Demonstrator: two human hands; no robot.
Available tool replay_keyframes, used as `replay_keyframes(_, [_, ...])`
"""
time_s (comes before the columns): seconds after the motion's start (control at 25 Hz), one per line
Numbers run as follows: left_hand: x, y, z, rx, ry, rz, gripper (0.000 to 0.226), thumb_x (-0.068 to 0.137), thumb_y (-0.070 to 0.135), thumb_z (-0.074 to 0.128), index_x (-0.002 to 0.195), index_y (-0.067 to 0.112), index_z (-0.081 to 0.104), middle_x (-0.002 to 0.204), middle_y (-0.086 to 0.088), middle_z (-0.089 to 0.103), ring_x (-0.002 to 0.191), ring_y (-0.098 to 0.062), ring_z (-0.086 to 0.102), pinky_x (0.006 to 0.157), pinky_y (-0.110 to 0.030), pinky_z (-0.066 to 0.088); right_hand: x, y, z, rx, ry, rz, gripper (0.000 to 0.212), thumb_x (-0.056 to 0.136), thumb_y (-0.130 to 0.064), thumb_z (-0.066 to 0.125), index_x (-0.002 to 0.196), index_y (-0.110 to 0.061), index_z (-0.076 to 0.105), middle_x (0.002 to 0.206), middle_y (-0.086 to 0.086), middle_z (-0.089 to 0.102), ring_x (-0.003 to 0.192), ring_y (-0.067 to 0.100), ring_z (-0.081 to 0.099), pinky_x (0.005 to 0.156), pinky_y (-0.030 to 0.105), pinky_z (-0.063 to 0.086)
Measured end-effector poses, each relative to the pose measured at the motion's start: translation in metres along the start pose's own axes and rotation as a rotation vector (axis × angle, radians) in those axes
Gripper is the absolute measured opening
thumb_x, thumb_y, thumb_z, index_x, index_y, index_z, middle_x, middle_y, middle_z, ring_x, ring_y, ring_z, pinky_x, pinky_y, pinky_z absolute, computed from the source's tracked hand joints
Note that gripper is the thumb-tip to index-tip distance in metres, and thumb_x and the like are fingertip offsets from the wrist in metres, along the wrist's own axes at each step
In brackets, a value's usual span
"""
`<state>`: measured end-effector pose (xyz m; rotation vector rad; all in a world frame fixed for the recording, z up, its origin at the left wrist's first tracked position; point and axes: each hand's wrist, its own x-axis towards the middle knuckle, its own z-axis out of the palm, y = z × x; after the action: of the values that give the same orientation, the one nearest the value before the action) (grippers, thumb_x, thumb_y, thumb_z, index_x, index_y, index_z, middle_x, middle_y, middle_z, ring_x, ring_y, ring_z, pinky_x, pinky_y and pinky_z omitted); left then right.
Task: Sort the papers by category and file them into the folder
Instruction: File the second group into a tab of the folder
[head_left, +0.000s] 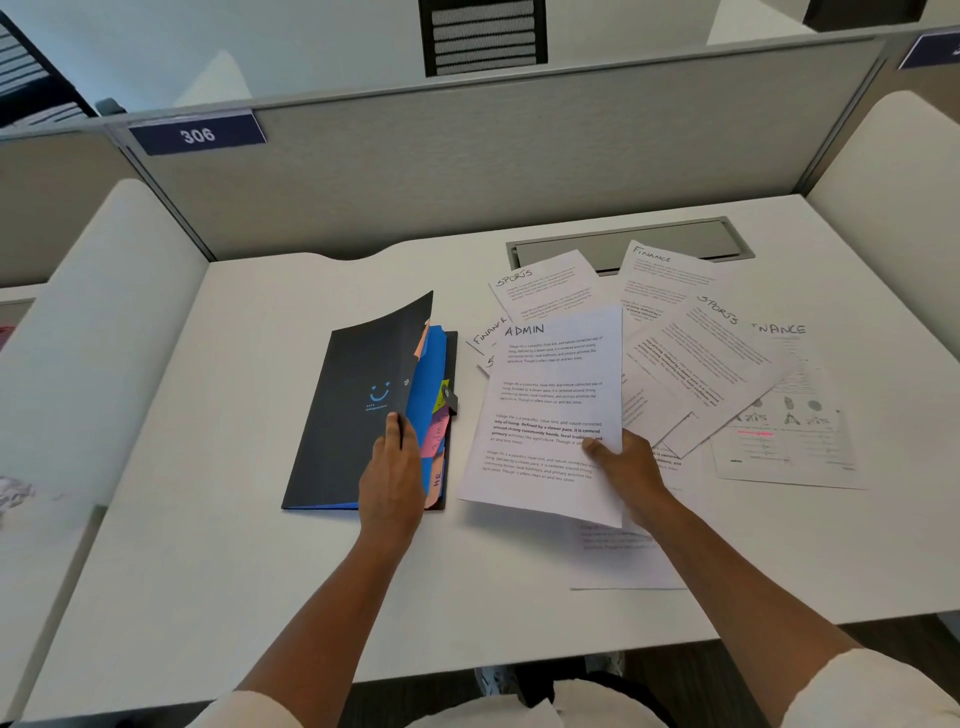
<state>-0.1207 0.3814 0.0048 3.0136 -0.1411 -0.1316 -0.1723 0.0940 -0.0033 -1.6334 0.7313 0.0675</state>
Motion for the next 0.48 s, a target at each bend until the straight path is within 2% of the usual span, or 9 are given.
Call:
replay_keyframes(0.36, [-0.001, -0.004, -0.006, -0.045, -0.003, -0.004, 0.089, 0.086, 0.013, 0.07, 0.154, 0.013, 0.011, 0.159, -0.007, 0.022, 0.127, -0.022, 0.046, 0.085, -0.032, 0.055, 0.005, -0.016, 0.014, 0.04, 0.041, -0.034, 0.016, 0.091, -0.025, 0.064, 0.107, -0.028, 0.064, 0.104, -0.004, 0.071, 0.093, 0.023, 0.069, 0.088, 0.049, 0.056])
replay_keyframes(0.48, [0.0, -0.005, -0.01, -0.104, 0.008, -0.009, 0.084, 0.089, 0.013, 0.067, 0.154, 0.014, 0.014, 0.159, -0.006, 0.023, 0.128, -0.023, 0.047, 0.087, -0.033, 0.055, 0.007, -0.026, 0.029, 0.052, 0.054, -0.065, 0.024, 0.091, -0.025, 0.064, 0.115, -0.023, 0.064, 0.111, -0.002, 0.071, 0.095, 0.023, 0.068, 0.088, 0.048, 0.056])
